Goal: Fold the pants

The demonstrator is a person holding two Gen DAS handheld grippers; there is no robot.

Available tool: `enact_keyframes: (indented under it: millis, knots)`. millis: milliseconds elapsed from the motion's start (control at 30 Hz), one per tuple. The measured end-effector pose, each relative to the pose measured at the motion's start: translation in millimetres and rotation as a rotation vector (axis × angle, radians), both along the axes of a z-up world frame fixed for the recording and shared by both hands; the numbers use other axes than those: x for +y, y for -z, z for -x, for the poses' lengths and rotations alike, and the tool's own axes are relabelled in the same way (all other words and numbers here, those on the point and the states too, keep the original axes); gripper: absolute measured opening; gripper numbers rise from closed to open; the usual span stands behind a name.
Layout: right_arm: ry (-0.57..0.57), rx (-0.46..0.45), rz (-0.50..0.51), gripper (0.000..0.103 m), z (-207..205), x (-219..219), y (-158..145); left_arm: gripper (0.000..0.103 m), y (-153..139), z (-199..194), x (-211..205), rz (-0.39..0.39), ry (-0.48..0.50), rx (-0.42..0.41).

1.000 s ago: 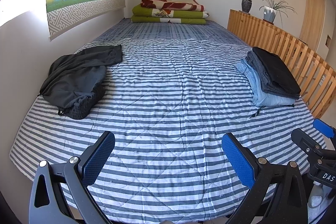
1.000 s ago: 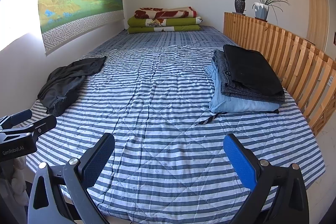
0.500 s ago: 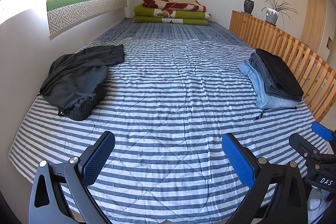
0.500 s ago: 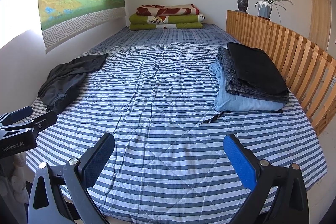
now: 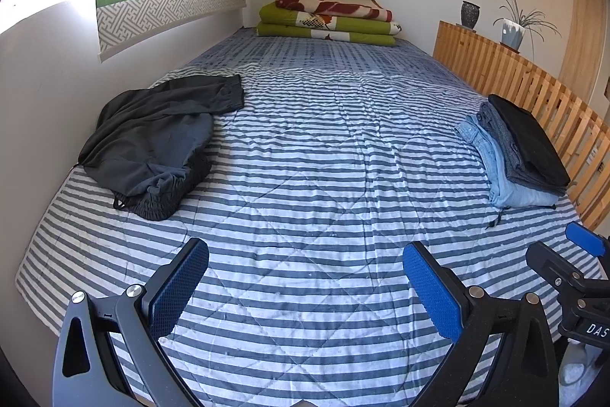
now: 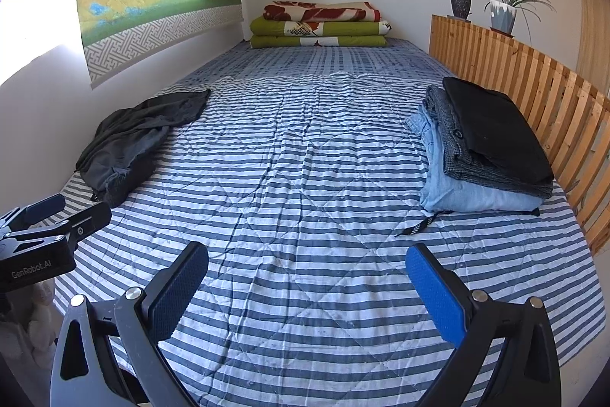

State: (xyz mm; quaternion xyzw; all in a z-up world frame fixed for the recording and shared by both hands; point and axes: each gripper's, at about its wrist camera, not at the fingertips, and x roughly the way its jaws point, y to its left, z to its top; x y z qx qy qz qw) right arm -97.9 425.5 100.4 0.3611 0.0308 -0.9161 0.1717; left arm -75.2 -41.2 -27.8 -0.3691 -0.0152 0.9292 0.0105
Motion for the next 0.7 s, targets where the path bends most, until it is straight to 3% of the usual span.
enact_keyframes:
  millis: [400, 533, 700]
  knots:
    - [-0.079, 0.018, -0.004, 0.102, 28.2, -51.1, 0.5, 0.103, 19.0, 48.0, -57.9, -0.033, -0.077, 0.005]
    - [-0.135, 0.012, -0.013, 0.102, 43.8, -84.6, 4.2, 0.102, 30.3, 74.1, -99.5, -0.061, -0.154, 0.012]
    - [-0.202, -0.061, 0.007, 0.102, 74.4, -134.6, 16.5, 0.101, 51.7, 100.4, -163.9, -0.08, -0.277, 0.002]
